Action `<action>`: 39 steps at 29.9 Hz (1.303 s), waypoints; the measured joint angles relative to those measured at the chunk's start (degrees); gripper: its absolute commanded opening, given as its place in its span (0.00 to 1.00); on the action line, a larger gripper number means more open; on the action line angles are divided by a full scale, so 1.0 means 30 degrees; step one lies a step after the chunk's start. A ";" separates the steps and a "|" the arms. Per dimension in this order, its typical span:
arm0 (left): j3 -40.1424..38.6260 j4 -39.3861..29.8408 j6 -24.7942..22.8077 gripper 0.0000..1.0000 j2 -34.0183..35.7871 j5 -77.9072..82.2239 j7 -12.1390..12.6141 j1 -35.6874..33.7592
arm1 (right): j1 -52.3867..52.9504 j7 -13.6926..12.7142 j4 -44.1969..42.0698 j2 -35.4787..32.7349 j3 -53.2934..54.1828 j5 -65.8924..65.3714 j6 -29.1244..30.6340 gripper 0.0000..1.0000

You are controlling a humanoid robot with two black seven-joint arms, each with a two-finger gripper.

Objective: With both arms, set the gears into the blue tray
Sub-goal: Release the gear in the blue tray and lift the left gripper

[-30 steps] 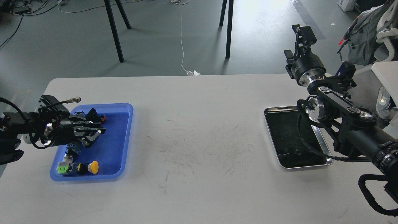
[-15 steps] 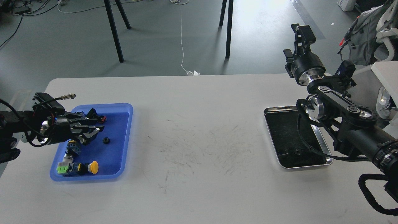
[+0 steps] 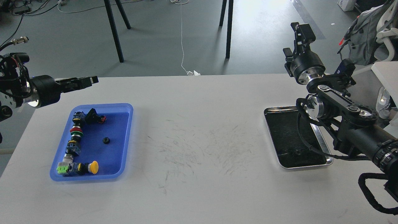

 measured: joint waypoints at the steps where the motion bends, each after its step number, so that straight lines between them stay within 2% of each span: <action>1: -0.0376 0.0085 -0.0409 0.94 -0.0074 -0.0424 0.0001 0.0232 | 0.0003 0.0000 0.0009 -0.0001 -0.0001 0.0000 -0.0007 0.97; 2: -0.0732 0.0146 -0.0679 0.99 -0.0166 -0.0729 0.0001 0.0419 | 0.0008 -0.0001 0.0020 -0.0003 -0.0008 0.0000 -0.0015 0.97; 3: -0.1080 0.0203 -0.0868 0.99 -0.0240 -0.0967 0.0001 0.0516 | 0.0028 -0.0017 0.0036 -0.0009 -0.0016 0.0000 -0.0016 0.97; 9: -0.2627 0.0181 -0.1427 0.98 -0.0556 -0.1622 -0.0004 0.1514 | 0.0093 -0.0060 0.0046 -0.0035 -0.0029 0.0000 -0.0015 0.97; 18: -0.5139 0.0468 -0.1660 0.99 -0.0826 -0.2599 -0.0008 0.1771 | 0.0225 -0.0093 0.0017 -0.0038 -0.0098 -0.0027 0.0003 0.97; 26: -0.5555 0.0965 -0.2536 0.99 -0.1177 -0.5865 -0.0008 0.1953 | 0.0422 -0.0166 0.0038 -0.0096 -0.0136 -0.0047 0.0004 0.97; 32: -0.6060 0.1088 -0.2627 0.99 -0.1343 -0.7570 -0.0008 0.2004 | 0.0657 -0.0201 0.0021 -0.0095 -0.0205 -0.0052 0.0003 0.97; 39: -0.6546 0.1505 -0.3072 0.99 -0.2237 -1.0455 -0.0007 0.1873 | 0.1386 -0.0226 -0.0029 -0.0236 -0.1505 -0.0014 0.0040 0.97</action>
